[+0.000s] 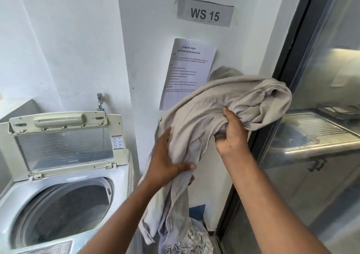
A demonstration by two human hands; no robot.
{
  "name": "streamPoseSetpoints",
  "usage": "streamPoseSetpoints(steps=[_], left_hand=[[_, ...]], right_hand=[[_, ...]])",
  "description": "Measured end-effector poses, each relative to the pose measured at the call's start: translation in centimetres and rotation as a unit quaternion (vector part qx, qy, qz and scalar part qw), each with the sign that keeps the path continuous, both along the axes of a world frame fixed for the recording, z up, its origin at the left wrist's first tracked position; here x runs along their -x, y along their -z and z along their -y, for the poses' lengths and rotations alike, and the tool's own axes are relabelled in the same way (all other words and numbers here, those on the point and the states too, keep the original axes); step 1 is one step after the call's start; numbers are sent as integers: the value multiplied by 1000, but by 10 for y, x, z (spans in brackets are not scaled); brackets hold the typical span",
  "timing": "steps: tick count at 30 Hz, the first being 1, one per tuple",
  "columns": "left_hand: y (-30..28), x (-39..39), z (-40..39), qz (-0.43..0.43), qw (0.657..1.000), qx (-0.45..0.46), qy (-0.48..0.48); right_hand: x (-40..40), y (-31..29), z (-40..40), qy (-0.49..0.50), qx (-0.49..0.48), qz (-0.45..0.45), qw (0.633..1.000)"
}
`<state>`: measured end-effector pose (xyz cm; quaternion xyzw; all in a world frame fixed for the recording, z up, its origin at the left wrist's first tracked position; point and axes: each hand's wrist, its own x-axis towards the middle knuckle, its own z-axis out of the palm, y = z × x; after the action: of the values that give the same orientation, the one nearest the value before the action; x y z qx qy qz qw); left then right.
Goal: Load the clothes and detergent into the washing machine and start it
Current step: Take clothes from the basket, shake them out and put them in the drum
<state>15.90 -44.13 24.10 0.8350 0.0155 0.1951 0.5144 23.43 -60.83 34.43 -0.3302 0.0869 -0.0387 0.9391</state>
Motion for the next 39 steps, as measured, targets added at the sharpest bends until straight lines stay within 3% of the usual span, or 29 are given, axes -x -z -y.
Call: streamPoseSetpoints(steps=[4, 7, 9, 13, 16, 20, 24, 26, 29, 32, 35, 37, 39], left_hand=[[48, 3, -6, -57, 997, 10, -57], [47, -3, -1, -80, 977, 167, -106], [33, -9, 1, -91, 942, 303, -113], [-3, -17, 1, -24, 840, 542, -10], [-34, -15, -2, 3, 788, 616, 23], [-49, -11, -4, 23, 747, 661, 65], [-47, -3, 9, 60, 764, 628, 138], [-46, -8, 19, 73, 784, 611, 89], [-52, -21, 25, 91, 805, 582, -65], [-58, -37, 15, 107, 812, 566, -98], [-62, -43, 9, 130, 844, 511, -98], [-66, -43, 7, 151, 864, 472, -93], [-68, -42, 4, 167, 892, 408, -96]], right_hand=[[4, -10, 1, -56, -68, 8, 996], [11, -9, -5, -77, -86, 3, 993], [15, -4, -6, -84, -102, -11, 991], [23, 10, -6, -114, -97, -47, 988], [29, 24, -6, -124, -50, -62, 989], [38, 34, -3, -158, 96, -103, 977], [52, 41, -11, -176, 186, -118, 959], [59, 45, -17, -187, 213, -115, 952], [67, 49, -18, -232, 275, -109, 927], [76, 43, -10, -337, 341, -121, 869], [94, 28, 3, -420, 459, -80, 779], [107, 17, 13, -325, 566, -14, 757], [107, 13, 22, -112, 657, 84, 741]])
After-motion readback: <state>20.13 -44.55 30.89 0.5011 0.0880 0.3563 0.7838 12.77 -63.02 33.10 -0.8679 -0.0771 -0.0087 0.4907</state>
